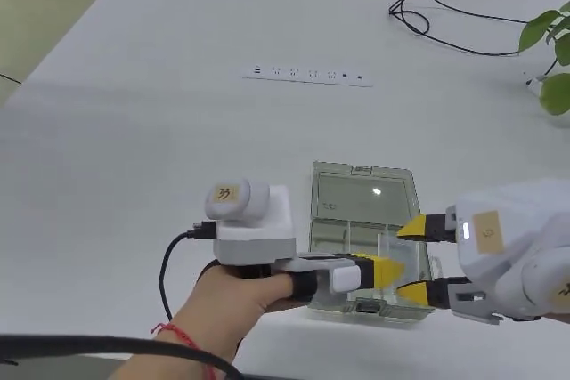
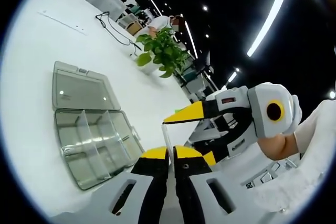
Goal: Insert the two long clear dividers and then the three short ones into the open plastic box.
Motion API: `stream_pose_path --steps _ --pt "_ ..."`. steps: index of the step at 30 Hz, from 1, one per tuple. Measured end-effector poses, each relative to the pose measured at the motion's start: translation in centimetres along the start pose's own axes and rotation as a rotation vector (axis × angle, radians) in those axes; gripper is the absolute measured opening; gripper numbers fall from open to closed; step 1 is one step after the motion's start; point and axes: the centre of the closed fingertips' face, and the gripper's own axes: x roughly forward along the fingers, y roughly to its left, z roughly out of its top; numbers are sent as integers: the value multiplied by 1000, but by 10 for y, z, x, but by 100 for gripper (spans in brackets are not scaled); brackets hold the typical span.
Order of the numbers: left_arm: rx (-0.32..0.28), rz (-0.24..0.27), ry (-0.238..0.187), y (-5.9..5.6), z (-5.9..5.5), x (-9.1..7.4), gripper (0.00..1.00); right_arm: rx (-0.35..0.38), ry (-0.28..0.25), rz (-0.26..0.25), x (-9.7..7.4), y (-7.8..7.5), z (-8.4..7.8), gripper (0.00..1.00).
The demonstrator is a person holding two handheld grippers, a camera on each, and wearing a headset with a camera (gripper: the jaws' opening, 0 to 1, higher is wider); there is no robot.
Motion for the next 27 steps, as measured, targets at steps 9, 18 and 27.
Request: stream_pose_path --steps 9,18,27 --pt "12 -2 4 0 -3 1 0 17 -18 0 -2 -2 4 34" --pt "173 -13 33 -1 -6 -3 0 130 -99 59 -17 -8 5 33" --pt "474 -91 108 -17 -14 -10 0 198 -174 203 -33 -3 10 24"
